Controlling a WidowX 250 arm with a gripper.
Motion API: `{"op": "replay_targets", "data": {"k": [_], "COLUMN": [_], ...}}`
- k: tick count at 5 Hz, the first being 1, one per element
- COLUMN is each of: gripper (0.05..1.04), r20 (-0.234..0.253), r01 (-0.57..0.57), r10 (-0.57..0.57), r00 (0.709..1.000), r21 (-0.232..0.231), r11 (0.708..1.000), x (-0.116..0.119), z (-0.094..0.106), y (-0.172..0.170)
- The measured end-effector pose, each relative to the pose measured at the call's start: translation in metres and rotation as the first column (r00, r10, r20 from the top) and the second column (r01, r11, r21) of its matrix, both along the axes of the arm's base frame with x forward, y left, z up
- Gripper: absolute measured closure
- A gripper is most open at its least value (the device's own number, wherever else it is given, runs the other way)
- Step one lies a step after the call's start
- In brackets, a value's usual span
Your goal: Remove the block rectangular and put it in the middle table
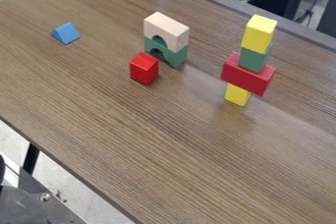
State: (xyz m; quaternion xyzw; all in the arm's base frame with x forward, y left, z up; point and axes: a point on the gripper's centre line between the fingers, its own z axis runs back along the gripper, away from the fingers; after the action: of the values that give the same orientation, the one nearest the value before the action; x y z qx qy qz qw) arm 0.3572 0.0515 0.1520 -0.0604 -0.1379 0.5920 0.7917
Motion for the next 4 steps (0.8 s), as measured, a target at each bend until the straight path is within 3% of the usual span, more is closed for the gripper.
{"op": "replay_targets", "data": {"k": [3,4], "gripper": [0.085,0.085], "r20": [-0.114,-0.131], "r01": [-0.021,-0.051], "r10": [0.02,0.05], "r00": [0.993,0.99], "r21": [-0.007,-0.005], "r11": [1.0,0.999], "x": [-0.003,-0.002], "z": [-0.038,-0.047], "y": [0.005,0.011]}}
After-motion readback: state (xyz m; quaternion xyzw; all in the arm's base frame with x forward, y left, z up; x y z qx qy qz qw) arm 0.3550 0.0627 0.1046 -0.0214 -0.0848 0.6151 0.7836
